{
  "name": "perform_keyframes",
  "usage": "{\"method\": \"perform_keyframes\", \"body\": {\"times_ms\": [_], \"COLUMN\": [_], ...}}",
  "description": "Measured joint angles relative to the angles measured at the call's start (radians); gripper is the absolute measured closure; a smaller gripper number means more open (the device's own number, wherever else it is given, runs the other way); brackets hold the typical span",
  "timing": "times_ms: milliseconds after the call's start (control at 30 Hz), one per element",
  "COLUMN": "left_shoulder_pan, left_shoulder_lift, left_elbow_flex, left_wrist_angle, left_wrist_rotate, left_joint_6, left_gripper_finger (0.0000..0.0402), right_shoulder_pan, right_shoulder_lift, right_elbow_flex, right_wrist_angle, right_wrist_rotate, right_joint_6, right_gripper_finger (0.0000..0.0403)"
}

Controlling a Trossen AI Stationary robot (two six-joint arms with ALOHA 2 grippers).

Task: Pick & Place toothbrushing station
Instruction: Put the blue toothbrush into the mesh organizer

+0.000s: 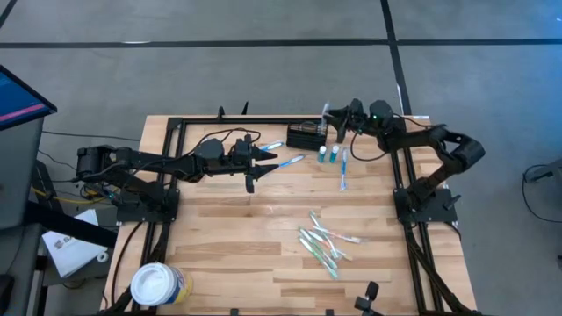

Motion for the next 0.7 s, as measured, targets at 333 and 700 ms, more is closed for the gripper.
{"method": "perform_keyframes", "body": {"times_ms": [333,700], "left_shoulder_pan": [0.000,0.000], "left_shoulder_lift": [0.000,0.000], "left_elbow_flex": [0.000,0.000], "left_wrist_angle": [0.000,0.000], "left_wrist_rotate": [0.000,0.000], "left_joint_6": [0.000,0.000], "left_gripper_finger": [0.0245,0.0245], "right_shoulder_pan": [0.000,-0.008], "right_shoulder_lift": [-0.026,-0.026], "right_elbow_flex": [0.000,0.000], "right_wrist_angle": [-0.078,-0.099], "right_wrist_rotate": [0.001,-0.023], "right_joint_6": [-0.042,-0.067], "right_gripper_finger": [0.0289,0.0289]}}
